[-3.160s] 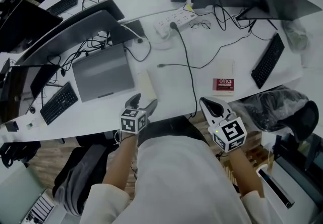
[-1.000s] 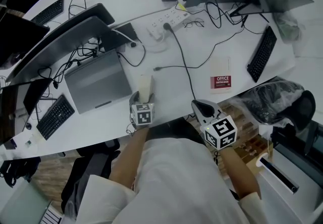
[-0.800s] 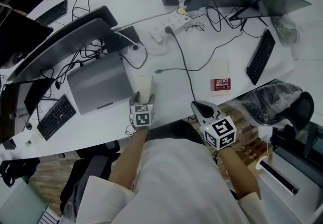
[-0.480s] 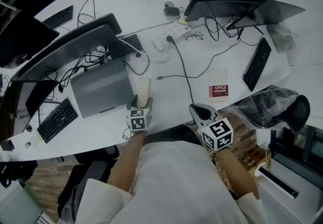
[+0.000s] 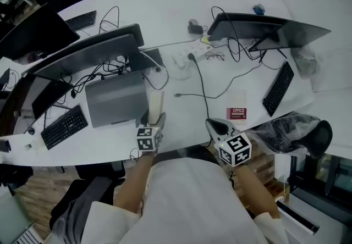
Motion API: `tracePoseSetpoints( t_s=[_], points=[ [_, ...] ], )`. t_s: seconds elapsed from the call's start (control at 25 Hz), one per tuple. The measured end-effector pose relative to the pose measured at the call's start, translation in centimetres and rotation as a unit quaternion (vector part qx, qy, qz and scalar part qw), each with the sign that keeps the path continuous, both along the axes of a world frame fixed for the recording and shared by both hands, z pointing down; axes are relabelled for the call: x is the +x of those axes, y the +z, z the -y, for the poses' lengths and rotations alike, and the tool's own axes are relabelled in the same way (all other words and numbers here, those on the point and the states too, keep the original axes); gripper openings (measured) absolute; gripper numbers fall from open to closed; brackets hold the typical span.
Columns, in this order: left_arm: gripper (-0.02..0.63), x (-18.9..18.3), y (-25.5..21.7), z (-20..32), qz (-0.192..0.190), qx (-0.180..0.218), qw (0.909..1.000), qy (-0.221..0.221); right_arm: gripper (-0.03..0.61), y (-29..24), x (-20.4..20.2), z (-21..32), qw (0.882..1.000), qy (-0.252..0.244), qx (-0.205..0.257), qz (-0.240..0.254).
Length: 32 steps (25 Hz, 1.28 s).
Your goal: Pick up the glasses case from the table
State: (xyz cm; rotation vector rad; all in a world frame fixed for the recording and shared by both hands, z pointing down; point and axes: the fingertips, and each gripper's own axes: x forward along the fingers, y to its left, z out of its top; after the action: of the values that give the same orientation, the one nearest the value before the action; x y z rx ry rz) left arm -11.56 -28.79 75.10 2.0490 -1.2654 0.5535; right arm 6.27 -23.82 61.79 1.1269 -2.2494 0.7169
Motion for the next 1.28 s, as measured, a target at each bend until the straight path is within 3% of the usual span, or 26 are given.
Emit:
tracePoseSetpoints(
  t_s=[0.44, 0.88, 1.28],
  points=[
    [0.302, 0.6, -8.2, -1.4, -0.021, 0.069, 0.9925, -0.099, -0.002, -4.3, 1.9, 0.0, 0.995, -0.082, 0.041, 0.043],
    [0.302, 1.9, -14.1, -7.2, -0.033, 0.125, 0.9693, -0.209, -0.002, -6.1, 8.1, -2.3, 0.986, -0.135, 0.068, 0.063],
    [0.302, 1.8, -18.4, -13.4, -0.025, 0.173, 0.9409, -0.29, -0.002, -7.3, 9.0, -5.2, 0.972, -0.198, 0.076, 0.097]
  ],
)
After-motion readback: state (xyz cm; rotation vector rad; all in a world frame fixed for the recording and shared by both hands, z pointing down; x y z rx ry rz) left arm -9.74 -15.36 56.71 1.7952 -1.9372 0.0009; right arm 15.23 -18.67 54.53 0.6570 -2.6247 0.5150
